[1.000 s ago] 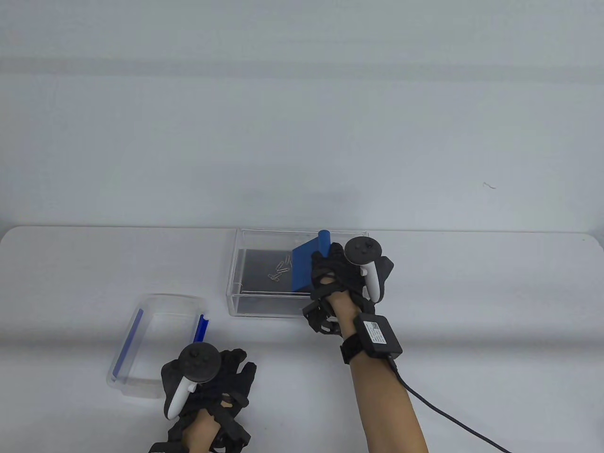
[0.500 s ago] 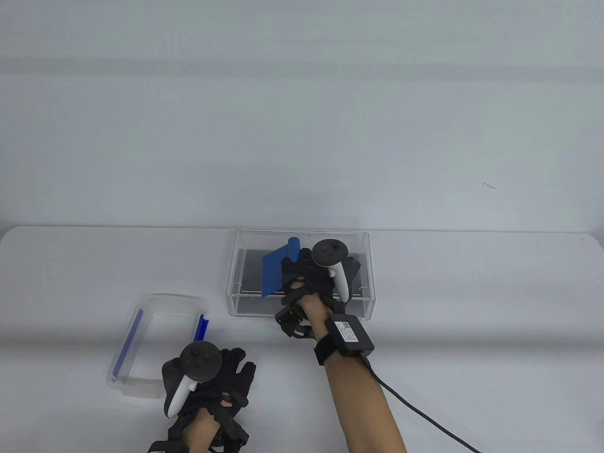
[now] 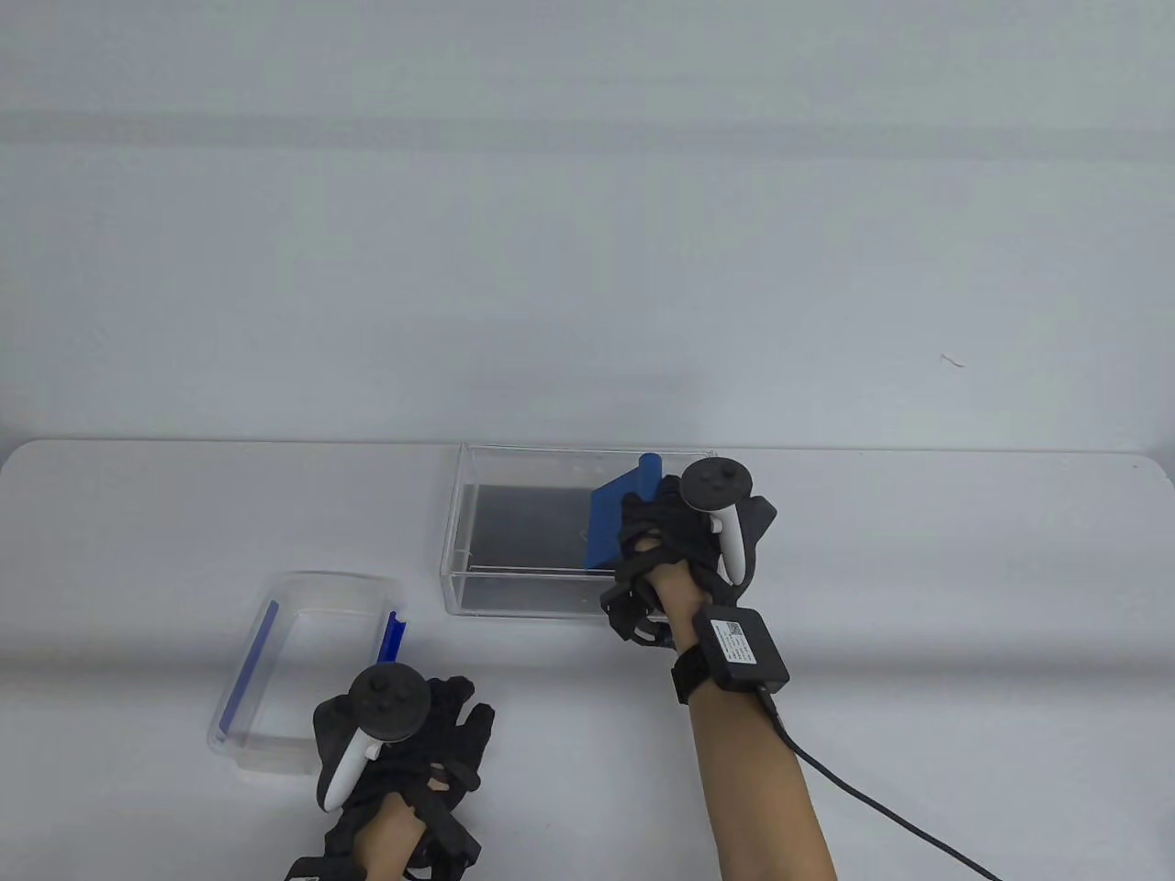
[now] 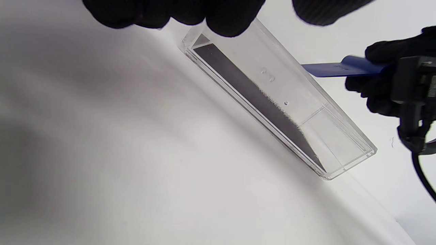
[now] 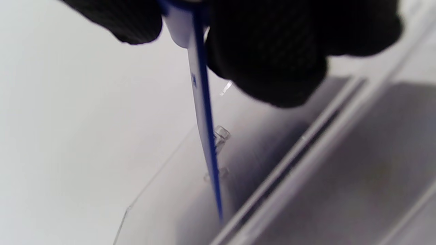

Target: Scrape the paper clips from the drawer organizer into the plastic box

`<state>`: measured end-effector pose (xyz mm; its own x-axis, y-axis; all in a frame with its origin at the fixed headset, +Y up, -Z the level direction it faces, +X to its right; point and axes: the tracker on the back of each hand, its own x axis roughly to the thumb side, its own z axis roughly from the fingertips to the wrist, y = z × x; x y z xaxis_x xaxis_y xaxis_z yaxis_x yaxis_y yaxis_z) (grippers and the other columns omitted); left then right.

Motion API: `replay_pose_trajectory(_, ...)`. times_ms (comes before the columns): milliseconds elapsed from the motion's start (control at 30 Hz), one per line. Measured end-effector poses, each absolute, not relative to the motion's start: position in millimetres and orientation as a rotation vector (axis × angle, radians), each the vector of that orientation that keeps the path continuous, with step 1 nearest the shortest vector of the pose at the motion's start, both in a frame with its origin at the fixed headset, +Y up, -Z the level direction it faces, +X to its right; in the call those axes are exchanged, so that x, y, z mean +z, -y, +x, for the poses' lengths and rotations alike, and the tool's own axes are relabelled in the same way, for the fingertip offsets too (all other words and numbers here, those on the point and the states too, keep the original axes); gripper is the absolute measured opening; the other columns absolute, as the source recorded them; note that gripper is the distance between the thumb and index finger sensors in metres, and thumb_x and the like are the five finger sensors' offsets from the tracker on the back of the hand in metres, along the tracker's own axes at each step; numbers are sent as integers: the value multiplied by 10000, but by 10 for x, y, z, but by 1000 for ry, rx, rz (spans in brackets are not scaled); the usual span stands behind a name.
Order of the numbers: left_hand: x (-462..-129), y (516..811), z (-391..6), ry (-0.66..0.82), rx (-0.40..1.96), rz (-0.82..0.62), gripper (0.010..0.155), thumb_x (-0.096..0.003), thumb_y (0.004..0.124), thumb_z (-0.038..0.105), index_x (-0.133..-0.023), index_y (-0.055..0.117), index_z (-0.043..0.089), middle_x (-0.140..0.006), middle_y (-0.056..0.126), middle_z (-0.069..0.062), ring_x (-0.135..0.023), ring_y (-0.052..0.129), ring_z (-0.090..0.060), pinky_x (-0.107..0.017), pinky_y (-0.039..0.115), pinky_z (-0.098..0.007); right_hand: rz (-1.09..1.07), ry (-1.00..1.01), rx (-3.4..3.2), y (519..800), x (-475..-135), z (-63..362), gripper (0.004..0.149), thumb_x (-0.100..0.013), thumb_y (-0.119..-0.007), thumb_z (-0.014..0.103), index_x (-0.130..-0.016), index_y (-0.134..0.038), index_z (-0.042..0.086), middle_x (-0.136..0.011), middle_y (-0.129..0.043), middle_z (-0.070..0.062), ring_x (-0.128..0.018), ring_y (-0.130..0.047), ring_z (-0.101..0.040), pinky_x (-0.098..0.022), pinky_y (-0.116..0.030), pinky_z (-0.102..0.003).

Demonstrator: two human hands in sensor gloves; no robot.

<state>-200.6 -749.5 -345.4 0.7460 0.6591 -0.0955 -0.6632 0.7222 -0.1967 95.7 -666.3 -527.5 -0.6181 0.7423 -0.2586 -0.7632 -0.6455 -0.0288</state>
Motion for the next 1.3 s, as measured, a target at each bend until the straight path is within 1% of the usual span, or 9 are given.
replay_pose_trajectory(33,-3454,7495,-2007,-19,731,-225,679,-466,642,527,-1006,546,127,-1021,437,-185,-937,531,-480,-651,615,-554,-297,-86,2294,6598,-5266,937,717,-470,-687,458,-1007,-314,164,-819,-739,-69,-332,-930,-129,-365,-814,-348)
replay_pose_trajectory(100,-3454,7496,-2007,-19,730,-224,678,-465,642,527,-1005,547,128,-1021,439,-184,-936,532,-480,-651,615,-554,-261,-12,2418,6434,-5239,864,704,-472,-692,463,-1017,-310,235,-857,-716,-26,-550,-863,-163,-528,-736,-385)
replay_pose_trajectory(167,-3454,7498,-2004,-18,729,-226,679,-466,643,526,-1005,547,126,-1021,440,-183,-936,532,-480,-650,616,-554,-220,51,2514,6336,-5222,781,695,-469,-713,441,-1021,-319,294,-909,-684,17,-730,-764,-200,-647,-637,-425)
replay_pose_trajectory(233,-3455,7496,-2004,-17,727,-227,679,-466,642,527,-1006,546,126,-1021,438,-186,-936,531,-480,-651,615,-554,-167,133,2619,6302,-5225,689,664,-460,-746,394,-1011,-379,353,-954,-656,61,-845,-675,-221,-702,-567,-452)
replay_pose_trajectory(367,-3459,7493,-2012,-18,727,-225,679,-466,642,527,-1006,545,127,-1022,438,-184,-937,530,-481,-651,615,-555,-108,141,2702,6448,-5285,607,624,-451,-794,298,-964,-459,418,-1005,-596,90,-941,-603,-236,-740,-518,-484)
replay_pose_trajectory(500,-3464,7491,-2015,-18,723,-226,679,-465,642,527,-1006,546,128,-1021,437,-185,-938,529,-479,-652,613,-554,-64,115,2786,6646,-5334,601,626,-437,-807,276,-950,-474,409,-1005,-616,87,-938,-616,-253,-733,-525,-498)
replay_pose_trajectory(600,-3471,7489,-2013,-15,719,-227,678,-465,643,526,-1006,546,128,-1021,438,-185,-937,531,-480,-651,614,-555,33,73,2834,6700,-5310,583,631,-423,-808,265,-941,-474,402,-981,-627,97,-908,-635,-244,-729,-527,-496)
replay_pose_trajectory(933,-3443,7475,-1978,0,708,-227,680,-465,642,527,-1006,546,126,-1022,440,-182,-937,532,-480,-651,615,-555,226,-107,2815,6598,-5049,583,637,-415,-791,259,-943,-462,393,-974,-609,83,-882,-636,-255,-710,-539,-497)
replay_pose_trajectory(1300,-3433,7457,-1935,24,709,-225,679,-466,641,528,-1006,547,127,-1021,441,-183,-936,532,-479,-650,616,-554,281,-83,2774,6597,-4770,578,637,-415,-785,258,-951,-463,376,-968,-615,56,-862,-640,-267,-691,-556,-487)
